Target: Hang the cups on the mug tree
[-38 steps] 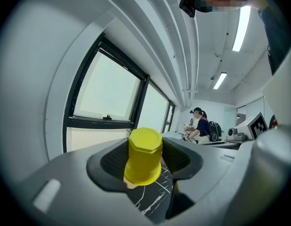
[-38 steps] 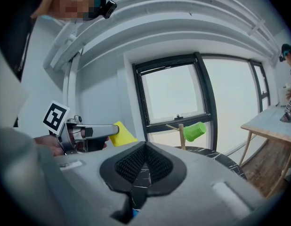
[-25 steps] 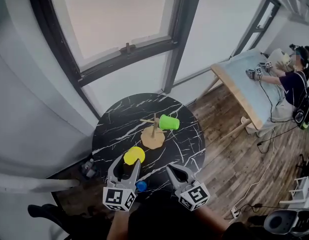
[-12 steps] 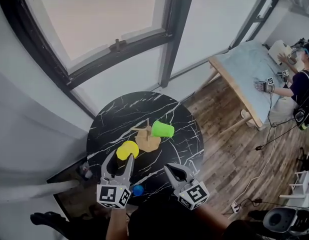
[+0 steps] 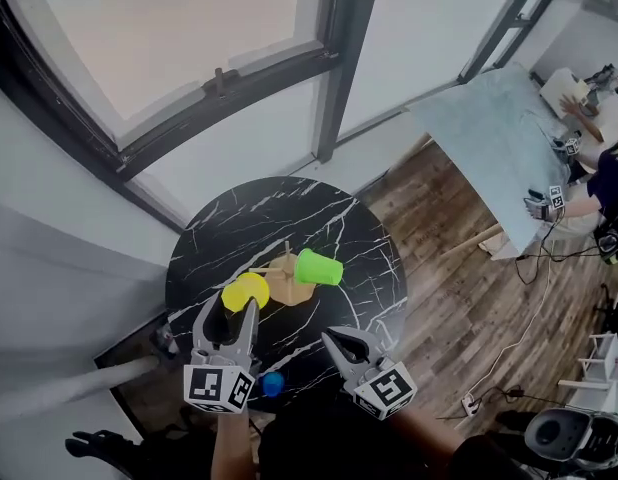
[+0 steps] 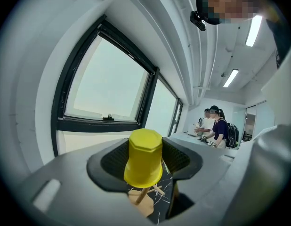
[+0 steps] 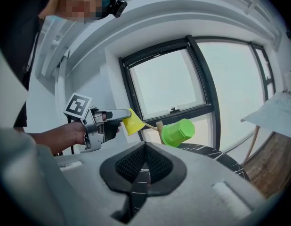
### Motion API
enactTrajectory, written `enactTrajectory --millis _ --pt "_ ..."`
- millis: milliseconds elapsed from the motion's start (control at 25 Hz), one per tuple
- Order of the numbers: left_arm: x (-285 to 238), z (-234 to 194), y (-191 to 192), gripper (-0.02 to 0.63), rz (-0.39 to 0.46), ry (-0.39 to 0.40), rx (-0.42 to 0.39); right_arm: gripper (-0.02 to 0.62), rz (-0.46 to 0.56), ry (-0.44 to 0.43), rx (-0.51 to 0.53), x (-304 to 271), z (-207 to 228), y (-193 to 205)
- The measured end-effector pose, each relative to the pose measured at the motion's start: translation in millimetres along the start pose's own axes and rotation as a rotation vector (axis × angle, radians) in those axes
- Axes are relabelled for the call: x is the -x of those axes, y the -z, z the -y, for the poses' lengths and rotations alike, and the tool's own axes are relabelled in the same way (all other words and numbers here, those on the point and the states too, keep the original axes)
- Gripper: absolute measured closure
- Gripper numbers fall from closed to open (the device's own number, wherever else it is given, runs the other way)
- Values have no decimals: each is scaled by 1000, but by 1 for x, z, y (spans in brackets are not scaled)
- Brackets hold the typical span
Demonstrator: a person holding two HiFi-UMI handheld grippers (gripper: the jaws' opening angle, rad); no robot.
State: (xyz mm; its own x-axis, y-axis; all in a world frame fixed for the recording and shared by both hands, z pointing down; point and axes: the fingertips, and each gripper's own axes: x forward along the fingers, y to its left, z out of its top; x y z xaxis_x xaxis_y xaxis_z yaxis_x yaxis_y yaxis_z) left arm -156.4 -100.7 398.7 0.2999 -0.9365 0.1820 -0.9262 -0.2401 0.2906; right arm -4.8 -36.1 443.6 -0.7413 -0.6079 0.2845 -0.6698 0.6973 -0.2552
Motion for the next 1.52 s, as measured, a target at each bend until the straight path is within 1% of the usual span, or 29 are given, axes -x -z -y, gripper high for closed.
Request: enactTrajectory --millis 160,400,720,1080,1520 --pt "-7 -2 -4 382 -6 -3 14 592 -6 -7 -24 -5 4 6" --pt "-5 -4 2 383 -20 0 35 592 -20 -13 -10 -13 7 3" --pt "-1 -5 -13 383 19 2 22 592 -19 -23 -15 -19 5 6" --pt "-12 -9 -20 383 27 14 21 592 -18 -7 -19 -21 8 5" --pt "-30 -11 -4 383 3 32 45 592 -31 9 -30 -30 17 7"
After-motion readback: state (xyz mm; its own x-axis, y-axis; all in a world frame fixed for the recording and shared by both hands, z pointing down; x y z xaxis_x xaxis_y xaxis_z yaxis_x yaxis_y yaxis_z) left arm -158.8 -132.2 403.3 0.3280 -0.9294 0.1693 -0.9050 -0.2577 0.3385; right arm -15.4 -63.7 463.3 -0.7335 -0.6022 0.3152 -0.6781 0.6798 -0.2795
